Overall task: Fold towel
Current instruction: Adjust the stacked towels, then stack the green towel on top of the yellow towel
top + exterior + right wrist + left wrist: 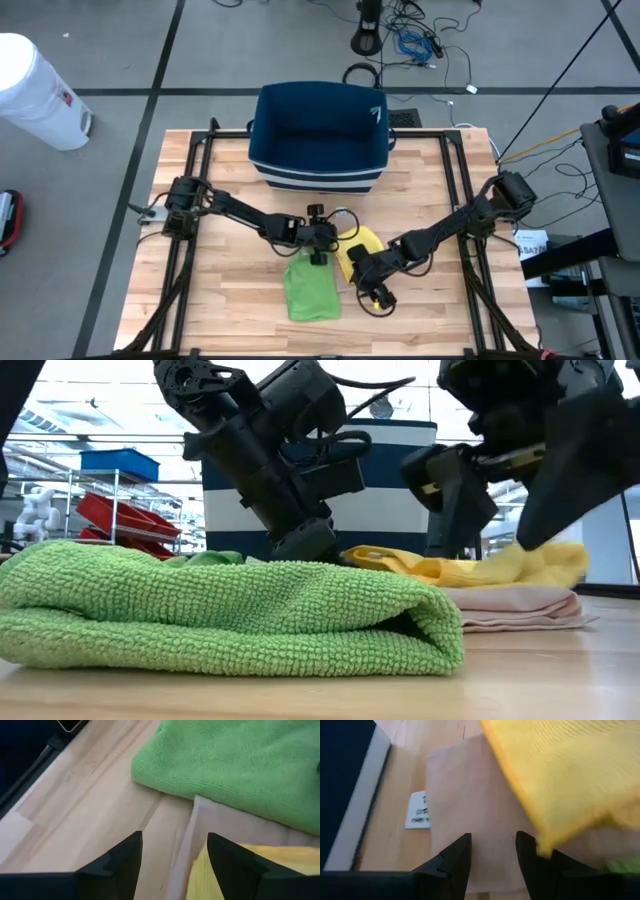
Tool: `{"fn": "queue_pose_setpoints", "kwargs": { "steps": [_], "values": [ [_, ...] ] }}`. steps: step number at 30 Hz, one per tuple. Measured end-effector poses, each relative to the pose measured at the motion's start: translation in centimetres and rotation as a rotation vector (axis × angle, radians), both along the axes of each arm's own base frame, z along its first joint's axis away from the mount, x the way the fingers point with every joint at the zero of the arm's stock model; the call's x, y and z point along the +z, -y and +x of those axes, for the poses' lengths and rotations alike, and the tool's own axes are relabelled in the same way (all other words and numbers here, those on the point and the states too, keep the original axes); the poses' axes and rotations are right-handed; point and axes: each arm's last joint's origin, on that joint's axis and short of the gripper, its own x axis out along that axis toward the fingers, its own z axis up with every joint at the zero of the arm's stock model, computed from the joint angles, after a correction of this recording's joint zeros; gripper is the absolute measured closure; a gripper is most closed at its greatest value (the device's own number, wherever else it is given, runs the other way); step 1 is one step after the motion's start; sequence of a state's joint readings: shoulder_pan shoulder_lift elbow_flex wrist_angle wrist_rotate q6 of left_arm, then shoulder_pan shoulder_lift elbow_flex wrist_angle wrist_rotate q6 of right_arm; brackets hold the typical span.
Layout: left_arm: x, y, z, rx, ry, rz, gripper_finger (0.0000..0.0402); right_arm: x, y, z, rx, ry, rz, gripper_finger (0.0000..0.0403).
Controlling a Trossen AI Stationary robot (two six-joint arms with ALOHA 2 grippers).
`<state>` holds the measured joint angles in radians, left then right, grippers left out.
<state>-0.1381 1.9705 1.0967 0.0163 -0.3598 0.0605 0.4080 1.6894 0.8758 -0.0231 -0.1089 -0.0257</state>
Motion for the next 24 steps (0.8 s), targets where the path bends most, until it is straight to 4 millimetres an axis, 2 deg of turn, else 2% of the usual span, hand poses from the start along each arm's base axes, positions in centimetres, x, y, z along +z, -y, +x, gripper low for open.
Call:
{"fn": "queue_pose_setpoints", "kwargs": {
  "steps": [6,11,14,18,24],
  "values": [
    [3.3,0.0,-0.8,-0.001,0.038,-0.003,0.0239,1.2,-0.9,-0.3,0.04,0.069,0.016,0.0203],
    [4.2,-0.5,-2.8,0.053,-0.108,0.06,0.0239,1.0,-2.5,-0.1,0.138,0.171,0.006,0.021],
    [3.8,-0.5,-3.7,0.088,-0.188,0.033,0.0239,0.4,-3.2,0.3,0.177,0.219,-0.006,0.021],
    [3.7,1.1,-4.2,0.046,-0.224,-0.044,0.0239,-1.1,-3.7,0.8,0.219,0.256,-0.027,0.021],
    [3.7,4.1,-4.8,-0.026,-0.219,-0.061,0.0239,-3.2,-4.4,1.7,0.294,0.344,-0.063,0.0211]
  ]
}}
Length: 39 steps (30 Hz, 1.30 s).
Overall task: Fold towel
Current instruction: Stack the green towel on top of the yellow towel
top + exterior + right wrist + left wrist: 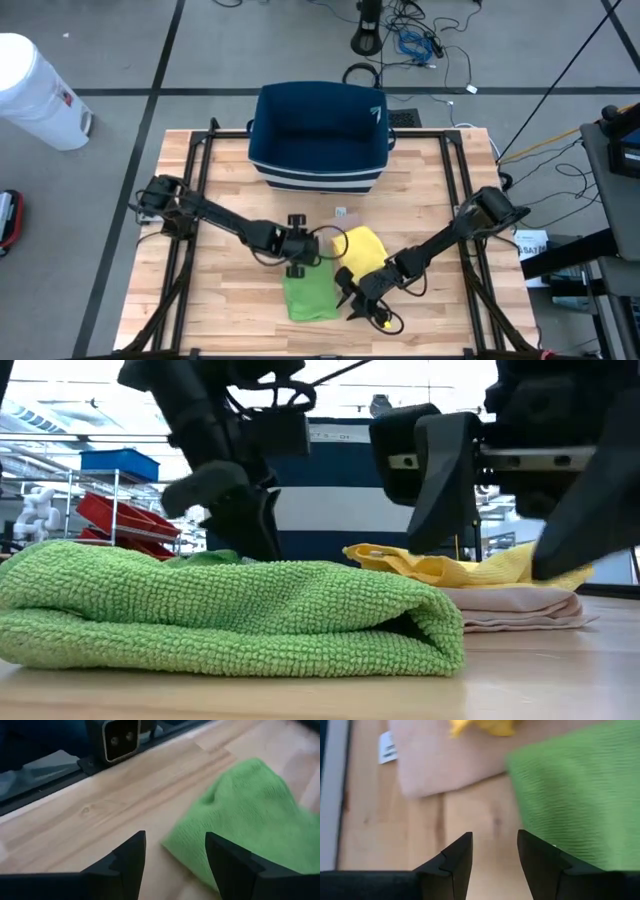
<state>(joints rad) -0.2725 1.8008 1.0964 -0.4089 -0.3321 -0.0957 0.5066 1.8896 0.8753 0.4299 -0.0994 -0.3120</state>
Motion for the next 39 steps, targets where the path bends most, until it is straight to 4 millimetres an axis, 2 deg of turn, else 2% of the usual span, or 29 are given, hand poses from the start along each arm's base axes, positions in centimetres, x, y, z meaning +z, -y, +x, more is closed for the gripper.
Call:
{"fn": "queue_pose_setpoints", "kwargs": {
  "steps": [4,7,13,17,22,26,31,34,39],
  "values": [
    [0.0,1.7,-0.5,-0.027,0.007,-0.015,0.0239,-1.0,-0.5,0.4,0.045,0.072,-0.024,0.0211],
    [0.0,2.8,-0.8,-0.056,0.01,-0.017,0.0239,-2.1,-0.3,0.5,0.008,0.077,-0.08,0.0211],
    [0.1,3.5,-1.1,-0.068,0.015,0.003,0.0239,-2.9,-0.3,0.8,-0.027,0.109,-0.114,0.0223],
    [0.1,3.4,-1.1,-0.062,0.017,0.023,0.0239,-2.6,-0.3,1.1,-0.071,0.134,-0.148,0.0275],
    [0.0,2.9,-1.3,-0.043,-0.006,0.067,0.0239,-2.0,-0.8,2.0,-0.072,0.106,-0.159,0.0386],
    [0.5,2.7,-1.9,-0.012,-0.018,0.151,0.0239,-1.5,-1.0,2.4,-0.087,0.092,-0.134,0.0395],
    [2.6,3.1,-2.6,0.016,0.076,0.2,0.0239,0.5,-1.4,2.6,-0.127,0.111,-0.064,0.04],
    [3.9,3.4,-3.1,0.005,0.122,0.22,0.0239,3.1,-1.8,2.3,-0.14,0.181,-0.032,0.0401],
    [4.5,3.6,-2.8,-0.029,0.172,0.203,0.0239,7.9,-2.0,0.9,-0.194,0.289,-0.021,0.0402]
  ]
}}
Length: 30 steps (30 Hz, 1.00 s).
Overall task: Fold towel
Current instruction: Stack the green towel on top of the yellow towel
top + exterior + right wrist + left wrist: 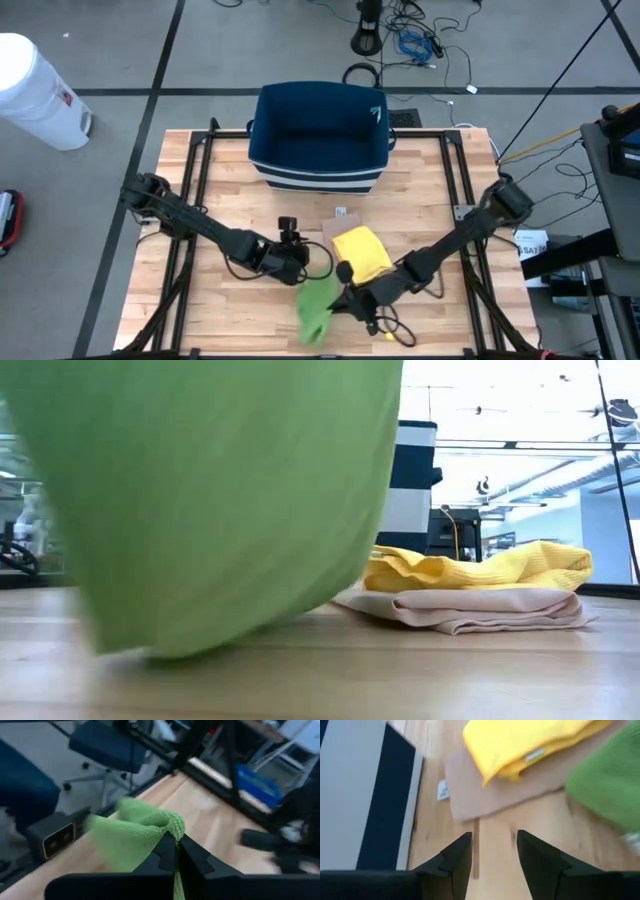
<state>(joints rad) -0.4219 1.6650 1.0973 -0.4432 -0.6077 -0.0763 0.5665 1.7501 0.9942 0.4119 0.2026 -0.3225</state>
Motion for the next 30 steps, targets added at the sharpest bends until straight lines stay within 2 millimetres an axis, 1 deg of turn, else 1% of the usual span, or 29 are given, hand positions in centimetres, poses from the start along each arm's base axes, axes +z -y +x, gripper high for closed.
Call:
{"fn": "queue_pose_setpoints", "kwargs": {
  "steps": [3,6,10,12,15,22,26,30],
  "values": [
    [0.3,0.2,0.6,-0.047,0.042,-0.053,0.0239,2.7,0.2,-1.2,-0.027,0.041,0.01,0.0402],
    [1.0,0.5,1.4,-0.108,0.123,-0.097,0.0239,4.5,0.2,-2.4,-0.069,0.07,0.006,0.0403],
    [2.0,0.7,2.6,-0.193,0.246,-0.131,0.0239,6.1,0.0,-4.0,-0.138,0.091,-0.011,0.0403],
    [2.0,0.6,3.1,-0.225,0.275,-0.152,0.0239,6.6,-0.2,-4.7,-0.176,0.104,-0.014,0.0403],
    [1.4,0.2,4.0,-0.242,0.289,-0.186,0.0239,7.0,-0.7,-5.7,-0.225,0.119,-0.037,0.0403],
    [-1.3,-0.3,6.4,-0.289,0.332,-0.257,0.0239,7.2,-1.7,-7.1,-0.351,0.168,-0.089,0.0403],
    [-1.9,-0.3,7.1,-0.301,0.38,-0.249,0.0239,7.1,-2.0,-7.8,-0.449,0.185,-0.086,0.0403],
    [-1.9,-0.4,7.5,-0.316,0.415,-0.237,0.0239,7.1,-2.4,-8.3,-0.514,0.208,-0.073,0.0403]
  ]
}}
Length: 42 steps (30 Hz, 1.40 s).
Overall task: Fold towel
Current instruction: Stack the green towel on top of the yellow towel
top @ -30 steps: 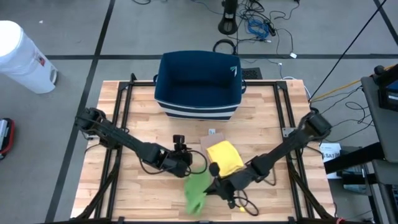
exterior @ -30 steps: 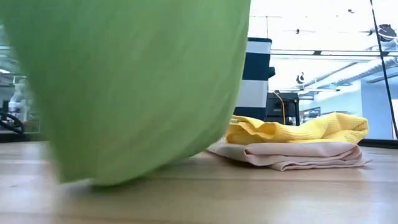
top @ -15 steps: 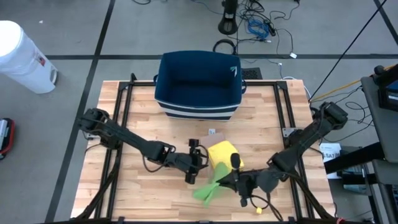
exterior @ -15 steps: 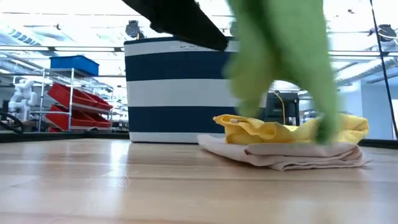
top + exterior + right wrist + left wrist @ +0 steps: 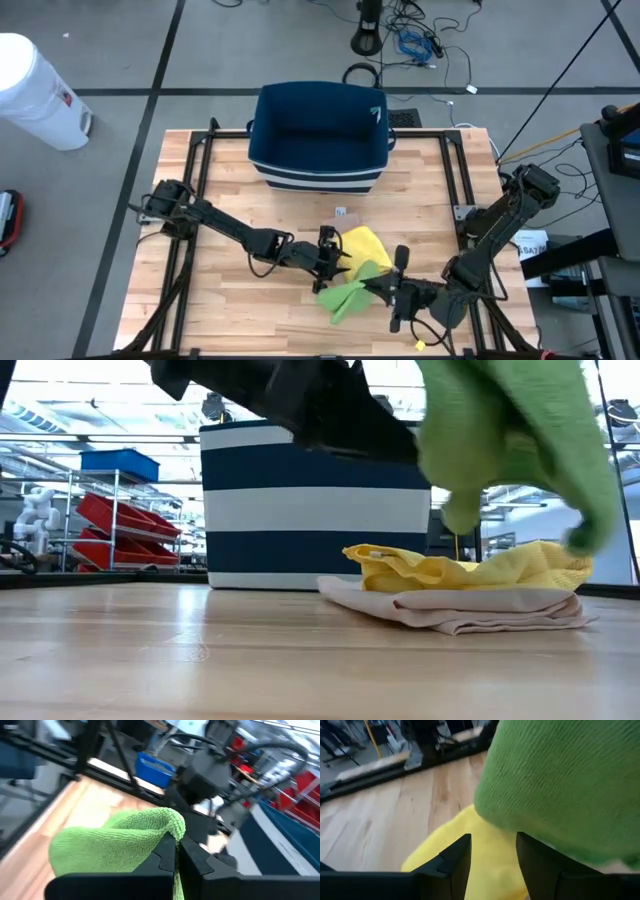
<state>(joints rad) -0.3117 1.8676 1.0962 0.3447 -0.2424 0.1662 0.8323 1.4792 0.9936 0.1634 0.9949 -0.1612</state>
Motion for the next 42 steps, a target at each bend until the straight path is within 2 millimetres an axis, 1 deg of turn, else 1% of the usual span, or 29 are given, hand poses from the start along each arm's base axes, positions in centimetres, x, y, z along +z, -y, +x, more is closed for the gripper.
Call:
{"fn": "queue_pose_setpoints", "kwargs": {
  "steps": [3,7,12,15,18,21,24,28,31,36,42],
  "values": [
    [-0.3,-0.4,0.2,0.011,-0.005,0.006,0.0239,-0.1,0.3,-0.1,-0.077,0.018,0.011,0.0403],
    [-1.7,-1.2,0.5,0.05,-0.065,0.002,0.0239,-0.5,0.7,-0.1,-0.138,0.012,0.043,0.0403],
    [-3.0,-0.9,0.9,0.048,-0.078,-0.018,0.0239,-0.8,0.7,-0.3,-0.164,0.021,0.12,0.0403],
    [-3.7,-0.6,0.8,-0.005,-0.104,-0.039,0.0239,-0.8,0.7,-0.5,-0.192,0.045,0.147,0.0403],
    [-3.8,-0.4,0.8,-0.028,-0.109,-0.044,0.0239,-0.8,0.8,-0.5,-0.233,0.062,0.138,0.0403],
    [-4.1,-0.7,0.7,0.064,-0.126,0.008,0.0239,-1.5,2.3,0.1,-0.315,0.035,0.114,0.0403],
    [-4.2,-1.3,0.7,0.173,-0.127,0.064,0.0239,-3.1,4.7,0.6,-0.417,-0.036,0.136,0.0403],
    [-4.5,-2.0,0.6,0.217,-0.157,0.061,0.0239,-5.9,7.5,0.4,-0.512,-0.152,0.208,0.0403],
    [-4.6,-2.2,0.5,0.245,-0.174,0.06,0.0239,-7.2,8.5,0.1,-0.555,-0.15,0.213,0.0403],
    [-4.9,-2.5,0.2,0.331,-0.196,0.115,0.0239,-7.6,9.5,0.5,-0.594,-0.118,0.2,0.0403],
    [-5.4,-3.0,-0.7,0.555,-0.222,0.213,0.0239,-7.5,11.2,1.5,-0.646,-0.126,0.166,0.0403]
  ]
}}
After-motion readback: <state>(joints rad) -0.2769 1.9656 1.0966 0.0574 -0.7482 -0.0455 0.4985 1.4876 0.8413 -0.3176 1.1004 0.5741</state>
